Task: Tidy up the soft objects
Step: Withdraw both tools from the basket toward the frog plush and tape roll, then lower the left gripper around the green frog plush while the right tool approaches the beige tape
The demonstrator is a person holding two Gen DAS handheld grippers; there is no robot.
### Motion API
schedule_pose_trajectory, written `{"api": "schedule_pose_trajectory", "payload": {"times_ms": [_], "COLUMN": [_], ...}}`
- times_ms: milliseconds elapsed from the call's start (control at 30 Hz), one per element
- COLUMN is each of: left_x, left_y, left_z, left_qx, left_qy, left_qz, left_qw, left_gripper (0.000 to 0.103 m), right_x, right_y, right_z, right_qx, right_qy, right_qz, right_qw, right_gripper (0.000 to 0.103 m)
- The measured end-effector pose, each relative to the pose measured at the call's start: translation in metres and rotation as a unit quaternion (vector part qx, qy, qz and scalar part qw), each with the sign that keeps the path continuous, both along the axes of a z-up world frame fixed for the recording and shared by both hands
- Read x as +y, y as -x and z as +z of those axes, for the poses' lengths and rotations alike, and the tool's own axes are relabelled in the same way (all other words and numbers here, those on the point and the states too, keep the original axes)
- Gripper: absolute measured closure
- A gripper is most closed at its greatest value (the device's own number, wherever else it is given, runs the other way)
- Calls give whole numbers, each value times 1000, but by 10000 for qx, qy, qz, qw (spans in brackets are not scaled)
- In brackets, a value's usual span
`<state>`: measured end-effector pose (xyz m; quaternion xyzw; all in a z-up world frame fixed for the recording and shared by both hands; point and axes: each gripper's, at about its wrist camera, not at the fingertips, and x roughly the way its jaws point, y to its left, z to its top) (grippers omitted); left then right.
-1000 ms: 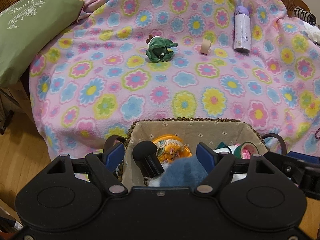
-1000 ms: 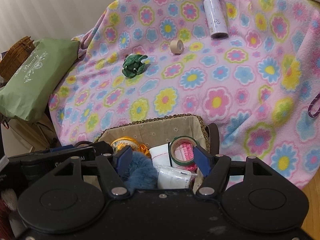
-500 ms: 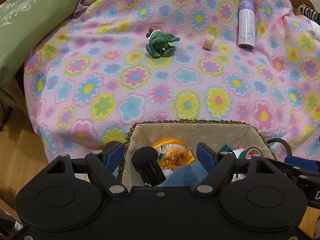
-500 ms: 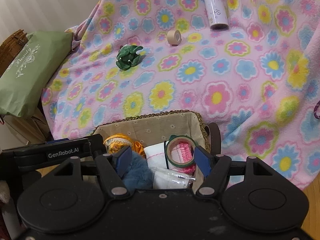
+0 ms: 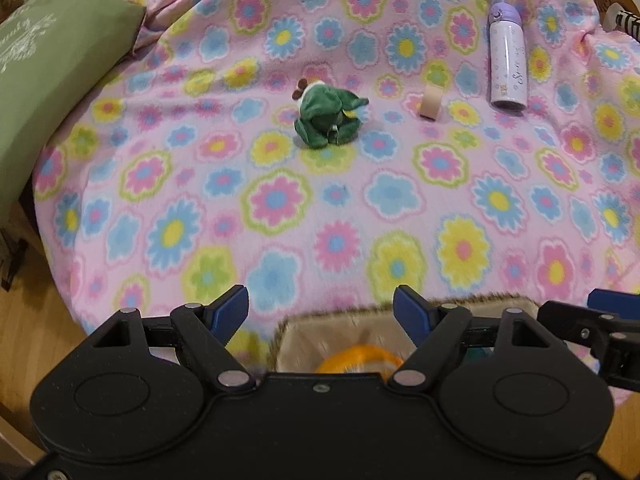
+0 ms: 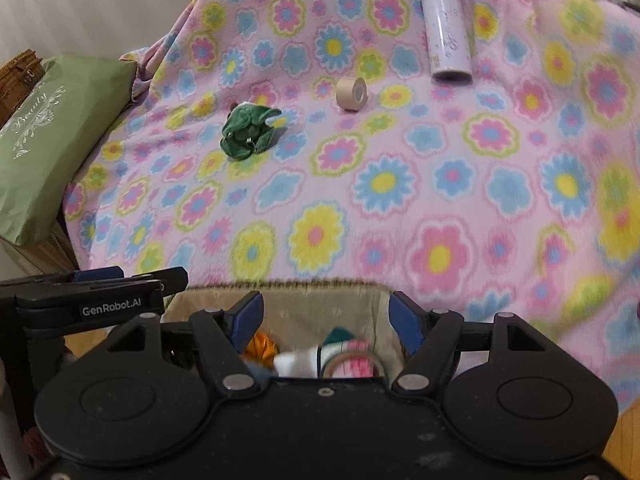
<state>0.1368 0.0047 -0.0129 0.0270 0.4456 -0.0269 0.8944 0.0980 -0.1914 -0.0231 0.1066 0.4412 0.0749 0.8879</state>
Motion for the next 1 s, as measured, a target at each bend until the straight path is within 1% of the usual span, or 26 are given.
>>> {"api": "schedule_pose_trajectory", "payload": {"times_ms": [200, 333, 433, 633, 733, 867, 900, 933, 967, 1000], "left_x": [0, 3, 4, 2, -1, -3, -3, -3, -2, -1], "left_y": [-38, -67, -89, -134, -156, -174, -177, -181, -184, -186], "left_z": [-5, -11, -14, -26, -35, -45, -46, -48, -49, -50], "left_qx": [-165, -299, -447, -902, -1053, -1253, -1300, -1339, -1376, -1435], "left_qy": [-230, -271, -194, -177, -204, -246, -240, -217, -191, -153], "left_qz": [35, 87, 79, -120, -260, -380, -394, -406, -409, -412], "left_qw": [9996, 9991, 9988, 9957, 9939, 9911, 9904, 9899, 9895, 9887], "left_gripper": [27, 27, 27, 26, 26, 25, 25, 20, 17, 17], "right_x": [1, 1, 1, 0, 2, 6, 7, 8, 9, 9], "right_y": [-41, -71, -91, -134, -151, -175, -179, -185, -191, -197], "right_z": [-1, -7, -12, -20, -23, -25, -25, -25, -24, -24], "right_qx": [-45, -49, -38, -62, -147, -294, -342, -401, -446, -480], "right_qy": [149, 287, 387, 532, 582, 708, 733, 752, 770, 779], "right_qz": [33, 29, -16, -109, -103, -109, -118, -127, -146, -172], "right_qw": [9999, 9996, 9992, 9985, 9981, 9970, 9967, 9963, 9959, 9957], "right_gripper": [33, 33, 33, 33, 33, 32, 32, 32, 32, 32]}}
